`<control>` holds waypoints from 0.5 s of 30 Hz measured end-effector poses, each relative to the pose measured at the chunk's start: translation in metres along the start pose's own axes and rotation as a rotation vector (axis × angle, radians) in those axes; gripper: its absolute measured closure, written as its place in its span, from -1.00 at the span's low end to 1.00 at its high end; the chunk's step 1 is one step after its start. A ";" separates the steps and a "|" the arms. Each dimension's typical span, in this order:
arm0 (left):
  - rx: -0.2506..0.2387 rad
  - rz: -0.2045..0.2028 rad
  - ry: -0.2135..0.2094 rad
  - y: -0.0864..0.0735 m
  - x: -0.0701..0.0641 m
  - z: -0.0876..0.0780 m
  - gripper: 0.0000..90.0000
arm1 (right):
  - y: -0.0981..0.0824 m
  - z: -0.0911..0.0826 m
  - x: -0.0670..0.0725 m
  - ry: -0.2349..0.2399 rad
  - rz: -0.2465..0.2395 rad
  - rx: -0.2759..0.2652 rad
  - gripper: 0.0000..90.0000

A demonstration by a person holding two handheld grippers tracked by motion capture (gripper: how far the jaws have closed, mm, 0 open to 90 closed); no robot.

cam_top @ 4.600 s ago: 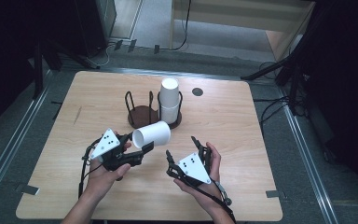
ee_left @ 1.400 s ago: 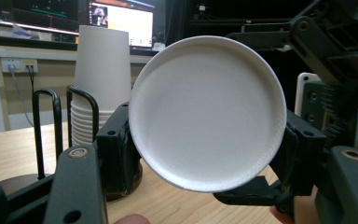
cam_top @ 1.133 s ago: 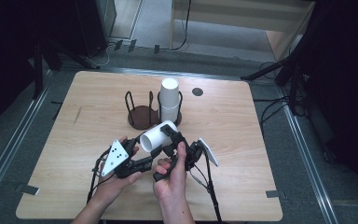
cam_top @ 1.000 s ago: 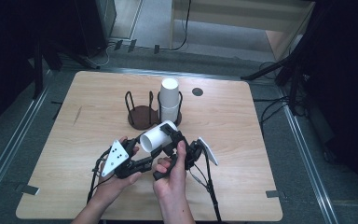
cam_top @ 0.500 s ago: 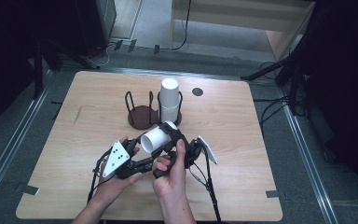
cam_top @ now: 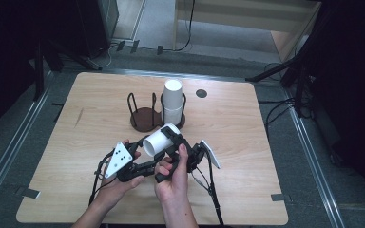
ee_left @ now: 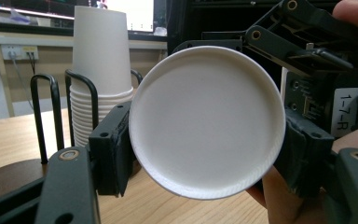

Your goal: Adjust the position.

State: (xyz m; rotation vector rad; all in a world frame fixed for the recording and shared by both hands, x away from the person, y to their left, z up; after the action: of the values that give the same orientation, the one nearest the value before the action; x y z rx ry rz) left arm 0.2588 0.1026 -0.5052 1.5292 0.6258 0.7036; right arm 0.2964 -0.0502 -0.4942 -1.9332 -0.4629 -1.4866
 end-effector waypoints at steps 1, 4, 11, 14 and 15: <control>0.001 -0.007 0.003 0.000 0.000 0.000 -0.36 | 0.000 0.000 0.000 0.007 -0.004 0.001 -0.40; 0.009 -0.019 0.006 0.001 0.001 0.000 -0.46 | 0.000 0.000 0.000 0.015 -0.008 0.000 -0.39; -0.007 -0.068 -0.001 0.007 0.005 -0.005 -0.61 | 0.004 -0.003 0.003 0.034 -0.039 -0.033 -0.36; 0.001 -0.085 -0.017 0.007 0.008 -0.005 -0.69 | 0.006 -0.005 0.006 0.042 -0.062 -0.055 -0.35; 0.001 -0.075 -0.010 0.007 0.009 -0.005 -0.70 | 0.007 -0.006 0.006 0.046 -0.071 -0.063 -0.35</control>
State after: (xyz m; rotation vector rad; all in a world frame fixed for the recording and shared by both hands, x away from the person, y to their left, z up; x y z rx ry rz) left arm 0.2610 0.1120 -0.4972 1.5015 0.6730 0.6382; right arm 0.2981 -0.0600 -0.4893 -1.9447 -0.4743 -1.6046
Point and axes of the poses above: each handheld gripper's, and its own axes: z roughly forward along the jaws, y roughly out of its top, x roughly to its left, the point moved 3 cm from there along z, roughly forward along the jaws, and after that the axes turned 10 degrees about z, right-handed, at the moved point
